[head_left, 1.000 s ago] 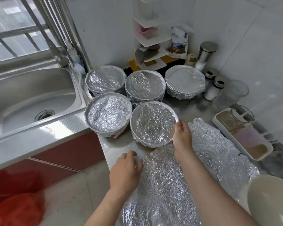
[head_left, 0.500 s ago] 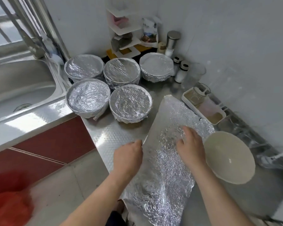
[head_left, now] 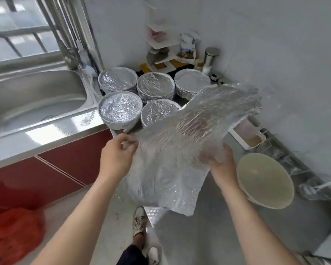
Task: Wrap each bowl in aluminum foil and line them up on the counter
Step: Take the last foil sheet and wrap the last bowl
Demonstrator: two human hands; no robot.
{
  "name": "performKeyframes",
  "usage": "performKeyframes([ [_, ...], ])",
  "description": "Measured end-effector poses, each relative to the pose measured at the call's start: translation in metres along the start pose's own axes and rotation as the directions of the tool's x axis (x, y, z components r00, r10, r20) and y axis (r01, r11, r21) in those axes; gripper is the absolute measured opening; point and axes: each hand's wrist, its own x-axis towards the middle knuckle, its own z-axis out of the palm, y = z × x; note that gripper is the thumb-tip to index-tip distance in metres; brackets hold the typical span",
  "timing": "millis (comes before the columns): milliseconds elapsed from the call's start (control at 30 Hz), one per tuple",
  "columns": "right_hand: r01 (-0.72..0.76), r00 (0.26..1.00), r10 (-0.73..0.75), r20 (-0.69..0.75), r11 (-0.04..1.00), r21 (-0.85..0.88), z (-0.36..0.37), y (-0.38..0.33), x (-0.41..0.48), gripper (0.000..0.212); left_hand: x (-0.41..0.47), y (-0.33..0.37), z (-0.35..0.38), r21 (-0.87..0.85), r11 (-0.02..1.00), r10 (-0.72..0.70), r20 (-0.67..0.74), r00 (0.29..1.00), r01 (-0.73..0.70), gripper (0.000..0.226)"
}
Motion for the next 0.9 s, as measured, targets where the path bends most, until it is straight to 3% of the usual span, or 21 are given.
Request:
performKeyframes([
  [100, -0.17, 0.984, 0.16, 0.083, 0.976, 0.132, 0.002, -0.006, -0.006, 0.085, -0.007, -0.031, -0.007, -0.176, 0.963, -0.201, 0.026, 0.979, 0.202, 0.011],
  [233, -0.213, 0.974, 0.194, 0.118, 0.96, 0.182, 0.013, 0.005, -0.008, 0.053, -0.025, -0.064, 0.003, -0.139, 0.937, -0.307, 0.106, 0.946, 0.319, 0.008],
  [300, -0.197, 0.978, 0.189, 0.092, 0.977, 0.085, 0.019, 0.012, -0.007, 0.041, -0.034, -0.077, 0.01, -0.097, 0.913, -0.374, 0.192, 0.907, 0.397, 0.01],
  [400, -0.172, 0.972, 0.179, 0.153, 0.984, -0.055, 0.022, 0.019, -0.006, 0.05, -0.047, -0.091, 0.018, -0.02, 0.87, -0.462, 0.319, 0.827, 0.493, 0.009],
  [500, -0.087, 0.955, 0.143, 0.26, 0.972, -0.218, 0.021, 0.026, -0.009, 0.058, -0.051, -0.1, 0.023, 0.079, 0.866, -0.488, 0.342, 0.803, 0.493, 0.014],
  [567, 0.039, 0.946, 0.082, 0.313, 0.931, -0.363, 0.022, 0.033, -0.013, 0.062, -0.051, -0.104, 0.026, 0.048, 0.864, -0.488, 0.333, 0.807, 0.502, 0.014],
  [667, 0.217, 0.92, 0.018, 0.391, 0.808, -0.547, 0.022, 0.041, -0.018, 0.069, -0.052, -0.103, 0.026, -0.029, 0.899, -0.414, 0.274, 0.868, 0.437, 0.015],
  [733, 0.268, 0.9, 0.043, 0.435, 0.732, -0.626, 0.02, 0.044, -0.022, 0.071, -0.051, -0.104, 0.025, -0.023, 0.949, -0.291, 0.321, 0.901, 0.315, 0.026],
  [833, 0.336, 0.865, 0.068, 0.497, 0.656, -0.676, 0.02, 0.048, -0.031, 0.071, -0.045, -0.11, 0.022, 0.142, 0.989, -0.107, 0.475, 0.873, 0.044, 0.059],
  [900, 0.36, 0.842, 0.098, 0.531, 0.63, -0.688, 0.02, 0.05, -0.035, 0.072, -0.04, -0.113, 0.021, 0.254, 0.963, -0.071, 0.573, 0.816, -0.094, 0.071],
])
